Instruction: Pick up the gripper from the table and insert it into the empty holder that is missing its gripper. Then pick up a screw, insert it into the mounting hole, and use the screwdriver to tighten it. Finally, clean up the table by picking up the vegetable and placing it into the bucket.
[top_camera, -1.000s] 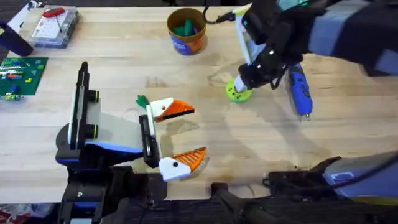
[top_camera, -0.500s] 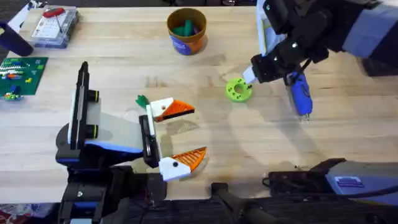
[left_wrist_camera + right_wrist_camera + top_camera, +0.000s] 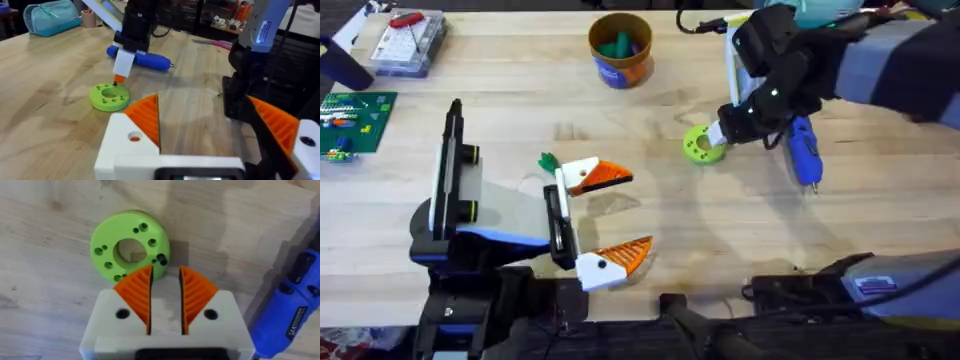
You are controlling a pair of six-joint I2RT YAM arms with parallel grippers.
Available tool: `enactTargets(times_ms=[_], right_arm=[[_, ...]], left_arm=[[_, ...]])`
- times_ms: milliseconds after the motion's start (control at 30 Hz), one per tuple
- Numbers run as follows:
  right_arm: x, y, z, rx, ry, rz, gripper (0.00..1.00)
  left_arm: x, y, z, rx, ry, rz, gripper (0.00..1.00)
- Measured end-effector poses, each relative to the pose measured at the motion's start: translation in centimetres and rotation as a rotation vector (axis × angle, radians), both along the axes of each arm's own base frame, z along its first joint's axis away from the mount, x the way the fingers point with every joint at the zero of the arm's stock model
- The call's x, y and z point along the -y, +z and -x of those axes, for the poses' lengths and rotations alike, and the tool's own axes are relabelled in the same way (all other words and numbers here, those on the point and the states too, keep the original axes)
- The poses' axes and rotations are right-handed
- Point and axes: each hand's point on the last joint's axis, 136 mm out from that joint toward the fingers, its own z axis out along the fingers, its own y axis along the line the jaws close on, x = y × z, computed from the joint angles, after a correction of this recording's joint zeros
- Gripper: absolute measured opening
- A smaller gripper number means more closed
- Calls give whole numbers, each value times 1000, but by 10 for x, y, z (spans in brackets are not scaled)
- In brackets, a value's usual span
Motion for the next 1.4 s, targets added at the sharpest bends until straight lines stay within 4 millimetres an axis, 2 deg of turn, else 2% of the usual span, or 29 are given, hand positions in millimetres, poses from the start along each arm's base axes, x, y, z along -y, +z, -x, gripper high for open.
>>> enactTargets(times_ms=[233,1100,1267,1400], right_arm=[[0,-14,-4,-23,-19,-1,306],[-5,-12,-10,-1,-18,-30,304],[-5,-12,-10,-1,-18,-30,200],[-5,-12,-10,-1,-19,-31,176]], left_arm=[[0,0,0,0,0,0,990],[0,0,0,0,0,0,990],[0,0,0,0,0,0,990],[0,0,0,0,0,0,990]])
